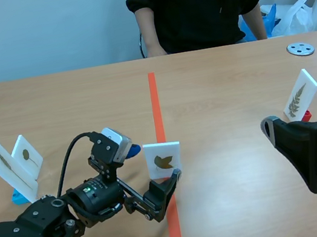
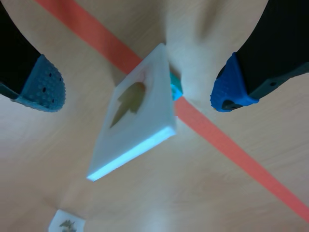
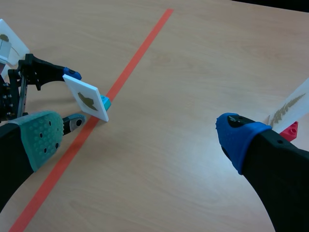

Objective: Sort the leaf by its shape. The table is split by an orange tape line. A compound leaf with several leaflets goes to the left side, a simple leaf with one blade goes to the right side. Return to the home posture when a red brick is placed on the table.

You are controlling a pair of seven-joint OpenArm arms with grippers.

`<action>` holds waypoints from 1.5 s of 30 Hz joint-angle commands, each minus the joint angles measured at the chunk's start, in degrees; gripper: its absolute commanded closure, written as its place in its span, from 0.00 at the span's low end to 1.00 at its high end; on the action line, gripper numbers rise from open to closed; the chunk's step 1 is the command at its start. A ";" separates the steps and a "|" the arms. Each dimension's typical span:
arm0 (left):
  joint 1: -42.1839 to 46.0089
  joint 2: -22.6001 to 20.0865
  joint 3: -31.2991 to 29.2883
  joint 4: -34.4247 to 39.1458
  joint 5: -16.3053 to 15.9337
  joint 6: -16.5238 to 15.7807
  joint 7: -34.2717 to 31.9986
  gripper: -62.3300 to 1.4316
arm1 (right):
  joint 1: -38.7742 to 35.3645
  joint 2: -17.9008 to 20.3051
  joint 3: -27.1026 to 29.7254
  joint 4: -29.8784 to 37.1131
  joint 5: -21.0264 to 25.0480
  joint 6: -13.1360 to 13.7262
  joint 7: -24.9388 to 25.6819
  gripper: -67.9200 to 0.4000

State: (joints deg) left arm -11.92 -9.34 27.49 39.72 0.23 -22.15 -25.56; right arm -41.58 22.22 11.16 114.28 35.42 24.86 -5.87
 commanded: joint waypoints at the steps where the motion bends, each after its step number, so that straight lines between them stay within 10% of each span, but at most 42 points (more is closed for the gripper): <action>1: -0.46 0.13 -0.20 1.16 -0.37 -0.07 -0.59 0.03 | 0.63 -0.02 0.57 0.13 0.61 0.02 1.07 0.00; 23: -0.46 2.89 0.26 1.14 -0.37 -0.02 1.40 0.14 | 0.63 -0.02 0.57 0.13 0.66 0.02 1.07 0.00; 40: -0.26 2.93 0.26 1.14 -0.39 4.57 3.10 0.79 | 0.63 -0.02 0.57 0.13 0.87 0.04 1.07 0.00; 45: -0.28 2.91 0.26 1.14 -0.42 4.72 4.20 0.82 | 0.63 -0.02 0.57 0.13 0.87 0.04 1.07 0.00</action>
State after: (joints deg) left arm -11.90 -6.20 27.75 39.72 0.21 -17.56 -21.21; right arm -41.58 22.22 11.16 114.28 35.46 24.86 -5.87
